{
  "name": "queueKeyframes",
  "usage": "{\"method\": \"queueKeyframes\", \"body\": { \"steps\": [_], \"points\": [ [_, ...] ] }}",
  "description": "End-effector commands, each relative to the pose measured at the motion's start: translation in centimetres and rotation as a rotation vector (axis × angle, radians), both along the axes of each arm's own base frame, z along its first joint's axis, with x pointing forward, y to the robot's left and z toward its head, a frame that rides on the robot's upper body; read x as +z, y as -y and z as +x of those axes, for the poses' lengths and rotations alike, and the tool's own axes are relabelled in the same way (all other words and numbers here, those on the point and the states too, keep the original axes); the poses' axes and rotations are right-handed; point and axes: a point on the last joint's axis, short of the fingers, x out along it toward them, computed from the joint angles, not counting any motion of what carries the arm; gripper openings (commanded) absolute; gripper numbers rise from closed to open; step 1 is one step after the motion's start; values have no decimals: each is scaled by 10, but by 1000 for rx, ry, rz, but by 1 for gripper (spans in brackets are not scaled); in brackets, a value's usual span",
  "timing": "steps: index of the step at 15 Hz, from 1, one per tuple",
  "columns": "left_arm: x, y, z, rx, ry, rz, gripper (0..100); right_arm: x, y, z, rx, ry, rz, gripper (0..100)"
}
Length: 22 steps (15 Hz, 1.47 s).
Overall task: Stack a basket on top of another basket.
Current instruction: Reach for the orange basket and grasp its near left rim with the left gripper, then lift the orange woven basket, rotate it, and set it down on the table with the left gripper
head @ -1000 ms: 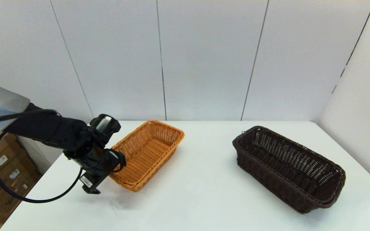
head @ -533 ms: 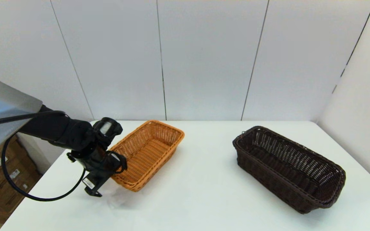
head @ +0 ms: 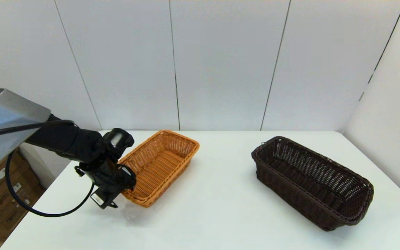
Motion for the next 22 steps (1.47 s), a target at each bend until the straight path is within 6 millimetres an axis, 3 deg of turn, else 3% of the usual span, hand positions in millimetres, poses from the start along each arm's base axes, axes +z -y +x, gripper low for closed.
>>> {"method": "queueKeyframes", "body": {
  "steps": [1,7,22],
  "points": [
    [1,0,0,5,1,-8,0,0,0,0,1,0,-2,100],
    [4,0,-1,2,8,-17,0,0,0,0,1,0,0,100],
    [62,9,-16,-90,203,-151,0,0,0,0,1,0,0,100]
  ]
}}
